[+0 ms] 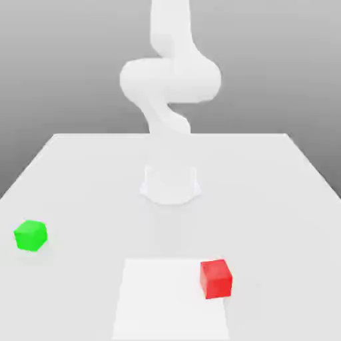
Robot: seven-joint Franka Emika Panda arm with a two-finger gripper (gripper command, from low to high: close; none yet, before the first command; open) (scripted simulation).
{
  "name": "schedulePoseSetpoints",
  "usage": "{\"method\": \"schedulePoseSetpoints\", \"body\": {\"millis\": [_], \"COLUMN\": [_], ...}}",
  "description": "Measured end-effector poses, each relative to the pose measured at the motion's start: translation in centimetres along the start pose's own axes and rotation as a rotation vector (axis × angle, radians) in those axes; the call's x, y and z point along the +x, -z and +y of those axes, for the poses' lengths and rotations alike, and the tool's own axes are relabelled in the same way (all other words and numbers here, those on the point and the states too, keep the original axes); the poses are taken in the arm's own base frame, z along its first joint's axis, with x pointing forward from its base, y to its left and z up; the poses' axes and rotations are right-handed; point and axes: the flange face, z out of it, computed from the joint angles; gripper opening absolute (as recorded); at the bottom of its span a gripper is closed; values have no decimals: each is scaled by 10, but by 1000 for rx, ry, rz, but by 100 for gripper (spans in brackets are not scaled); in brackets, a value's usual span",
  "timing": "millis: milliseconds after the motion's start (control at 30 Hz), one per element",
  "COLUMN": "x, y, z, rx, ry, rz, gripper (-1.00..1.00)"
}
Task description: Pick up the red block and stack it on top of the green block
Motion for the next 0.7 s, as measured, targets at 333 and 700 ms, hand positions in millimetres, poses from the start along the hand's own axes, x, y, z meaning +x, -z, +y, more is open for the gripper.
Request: {"method": "schedulePoseSetpoints", "body": {"millis": [333, 700], "x": [-102, -256], "y": [-221, -352], "z": [43, 156], "rx": [-212, -471], "ry": [63, 163], "rz": [-300, -526], "gripper": [0, 0]}}
